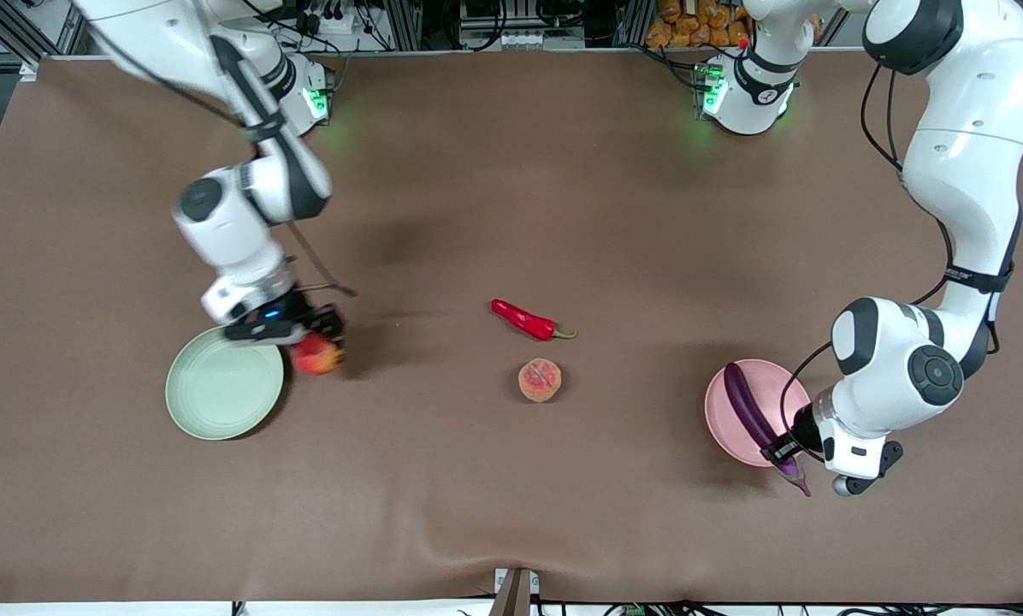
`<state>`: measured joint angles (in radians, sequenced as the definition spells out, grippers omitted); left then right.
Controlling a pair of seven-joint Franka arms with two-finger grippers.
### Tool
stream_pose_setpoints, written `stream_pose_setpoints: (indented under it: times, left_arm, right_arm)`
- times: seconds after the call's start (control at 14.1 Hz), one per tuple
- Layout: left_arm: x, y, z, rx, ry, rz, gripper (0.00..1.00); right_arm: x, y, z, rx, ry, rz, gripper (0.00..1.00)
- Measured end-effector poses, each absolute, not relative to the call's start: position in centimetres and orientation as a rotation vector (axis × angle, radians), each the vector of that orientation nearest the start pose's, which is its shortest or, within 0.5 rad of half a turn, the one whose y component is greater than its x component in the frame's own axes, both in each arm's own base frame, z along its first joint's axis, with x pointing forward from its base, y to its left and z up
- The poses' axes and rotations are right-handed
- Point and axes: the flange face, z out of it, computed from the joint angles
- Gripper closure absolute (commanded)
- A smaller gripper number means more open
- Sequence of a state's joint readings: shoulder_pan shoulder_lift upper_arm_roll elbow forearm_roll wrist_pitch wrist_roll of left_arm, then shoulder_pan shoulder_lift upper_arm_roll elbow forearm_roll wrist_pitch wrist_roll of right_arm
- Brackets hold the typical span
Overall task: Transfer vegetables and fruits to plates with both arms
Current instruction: 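Place the pomegranate on the green plate while the left gripper places the eggplant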
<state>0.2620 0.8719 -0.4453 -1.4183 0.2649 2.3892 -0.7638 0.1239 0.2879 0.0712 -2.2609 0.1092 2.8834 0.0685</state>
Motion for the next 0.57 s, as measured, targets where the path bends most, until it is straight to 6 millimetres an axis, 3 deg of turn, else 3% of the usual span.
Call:
stream_pose_setpoints:
  times: [0.21, 0.28, 0.35, 0.42, 0.5, 0.57]
  left_arm:
    - [74.3, -5.5, 22.8, -3.195, -0.928, -0.191, 1.0]
    - [74.4, -5.3, 22.8, -3.196, -0.915, -0.197, 0.95]
    - [74.4, -5.0, 22.8, -3.196, -0.9, -0.203, 0.62]
    - [74.5, -4.8, 22.8, -3.194, -0.893, -0.206, 0.44]
    - [74.5, -4.6, 22.8, -3.194, -0.885, -0.207, 0.1]
    - [74.5, -4.4, 22.8, -3.193, -0.884, -0.208, 0.0]
  right_arm:
    - [59.9, 1.0, 29.5, -3.048, -0.192, -0.472, 0.7]
    - [60.5, -1.3, 29.6, -3.058, -0.233, -0.463, 0.69]
    - [60.9, -2.8, 29.0, -3.064, -0.258, -0.452, 0.66]
    - [61.3, -3.5, 28.2, -3.067, -0.282, -0.441, 0.64]
    - [61.7, -3.8, 27.2, -3.066, -0.315, -0.425, 0.51]
    - [61.9, -3.7, 26.2, -3.063, -0.347, -0.407, 0.41]
